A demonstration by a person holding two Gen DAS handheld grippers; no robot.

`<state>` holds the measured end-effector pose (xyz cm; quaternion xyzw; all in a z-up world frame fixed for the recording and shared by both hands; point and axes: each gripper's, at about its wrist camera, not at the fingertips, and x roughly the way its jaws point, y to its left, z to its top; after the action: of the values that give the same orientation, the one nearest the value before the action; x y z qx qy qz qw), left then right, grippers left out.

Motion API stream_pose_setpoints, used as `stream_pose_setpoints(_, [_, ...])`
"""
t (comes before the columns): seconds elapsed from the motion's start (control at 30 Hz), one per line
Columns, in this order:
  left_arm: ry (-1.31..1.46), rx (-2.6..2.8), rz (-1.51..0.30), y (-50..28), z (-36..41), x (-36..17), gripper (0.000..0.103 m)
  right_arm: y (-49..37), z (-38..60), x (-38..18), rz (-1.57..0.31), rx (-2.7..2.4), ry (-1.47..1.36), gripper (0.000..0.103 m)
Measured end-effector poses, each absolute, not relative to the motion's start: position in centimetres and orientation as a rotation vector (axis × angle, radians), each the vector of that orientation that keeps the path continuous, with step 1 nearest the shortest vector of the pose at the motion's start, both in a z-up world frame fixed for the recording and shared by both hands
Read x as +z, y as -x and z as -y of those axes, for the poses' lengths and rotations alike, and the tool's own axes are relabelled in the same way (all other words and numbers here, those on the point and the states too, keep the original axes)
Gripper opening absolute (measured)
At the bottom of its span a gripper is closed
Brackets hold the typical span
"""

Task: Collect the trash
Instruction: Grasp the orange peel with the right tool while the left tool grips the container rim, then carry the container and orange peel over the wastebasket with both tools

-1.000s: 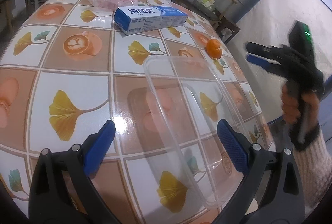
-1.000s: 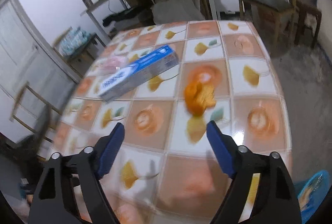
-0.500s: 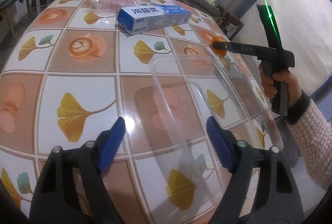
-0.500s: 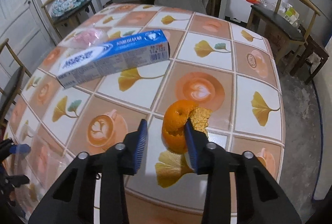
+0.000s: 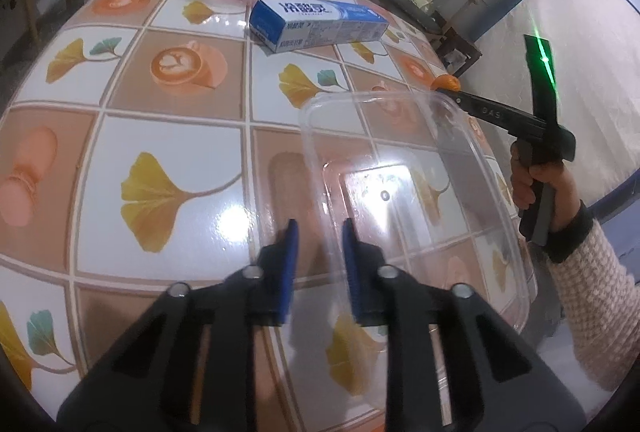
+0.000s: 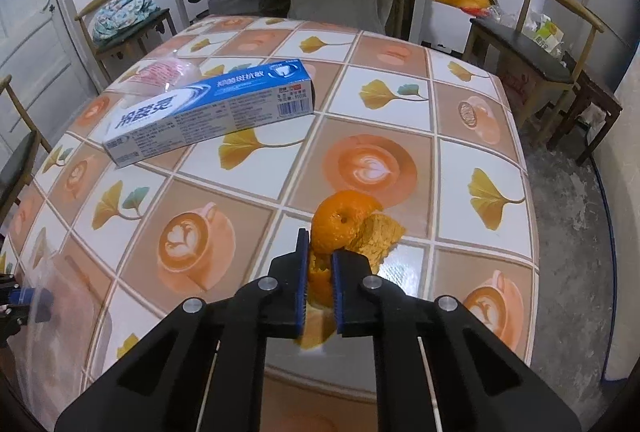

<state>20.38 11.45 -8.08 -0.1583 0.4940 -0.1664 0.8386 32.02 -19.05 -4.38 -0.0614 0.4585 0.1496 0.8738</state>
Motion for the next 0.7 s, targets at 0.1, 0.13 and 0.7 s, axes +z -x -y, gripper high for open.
stream_pose_setpoints(0.1, [0.332,-0.352,-1.045,-20.1,-11.2,-8.0,0.008,-31.0,19.5,-3.7,-0.939,0.318,0.107,0.010])
stream_pose_setpoints(0.13, [0.328,-0.351,-1.043,-20.1,-11.1,-7.8,0.007,-30.7,19.7,-3.4,-0.932,0.318,0.100,0.010])
stream_pose_setpoints(0.7, [0.231,-0.351,-0.964,-19.0,-8.6,-3.8,0.002,-22.5,25.4,1.6,-0.785,0.284,-0.035,0.009])
